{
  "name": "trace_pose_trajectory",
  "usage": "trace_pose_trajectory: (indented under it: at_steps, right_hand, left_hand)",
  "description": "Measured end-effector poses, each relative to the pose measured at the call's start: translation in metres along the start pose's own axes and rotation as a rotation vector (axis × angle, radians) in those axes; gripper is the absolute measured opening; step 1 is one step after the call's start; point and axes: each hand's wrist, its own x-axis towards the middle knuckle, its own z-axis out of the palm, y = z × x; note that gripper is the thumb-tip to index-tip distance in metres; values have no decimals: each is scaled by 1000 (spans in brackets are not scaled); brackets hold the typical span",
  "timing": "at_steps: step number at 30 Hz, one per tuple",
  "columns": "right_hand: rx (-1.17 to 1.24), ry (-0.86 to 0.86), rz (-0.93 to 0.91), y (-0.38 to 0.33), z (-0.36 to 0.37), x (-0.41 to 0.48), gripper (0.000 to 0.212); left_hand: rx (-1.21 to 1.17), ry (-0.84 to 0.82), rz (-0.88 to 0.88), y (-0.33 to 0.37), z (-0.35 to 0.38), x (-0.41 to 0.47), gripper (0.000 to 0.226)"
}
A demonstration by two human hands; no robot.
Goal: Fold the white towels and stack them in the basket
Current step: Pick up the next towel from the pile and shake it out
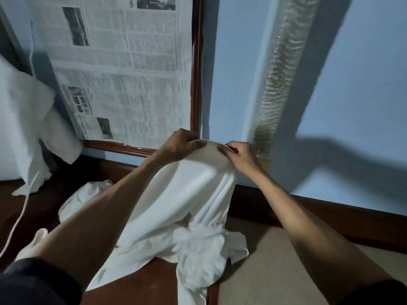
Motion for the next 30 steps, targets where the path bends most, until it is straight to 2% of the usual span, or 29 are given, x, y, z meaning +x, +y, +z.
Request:
trace_pose_trajectory:
  at_steps: [4, 6, 12, 14, 19, 24, 26, 30]
  right_hand:
    - [-37, 177, -59, -18, -73, -32, 29]
    - [-77, 213, -78, -22, -101, -42, 28]
    - [-109, 230, -99, -12, -131, -80, 28]
    - [-73, 225, -53, -5, -130, -86, 27]
    - [-84, 106, 62, -4, -125, -81, 49]
    - [27, 9, 138, 3, -112, -58, 35]
    - [42, 56, 137, -8, -114, -38, 30]
    - [28, 288, 27, -50, -144, 0, 37]
  left_hand:
    - [49, 134, 81, 85, 25, 0, 27]
    - [40, 176, 122, 113, 36, 2, 25]
    - [17, 146, 125, 153, 59, 6, 22]
    - [-17, 138, 131, 157, 64, 6, 22]
    - [-69, 207, 162, 173, 60, 21, 24]
    - [-165, 318, 172, 179, 28, 64, 25]
    - [-199, 359, 193, 184, 16, 80, 25]
    - [-285, 435, 241, 202, -9, 116, 24]
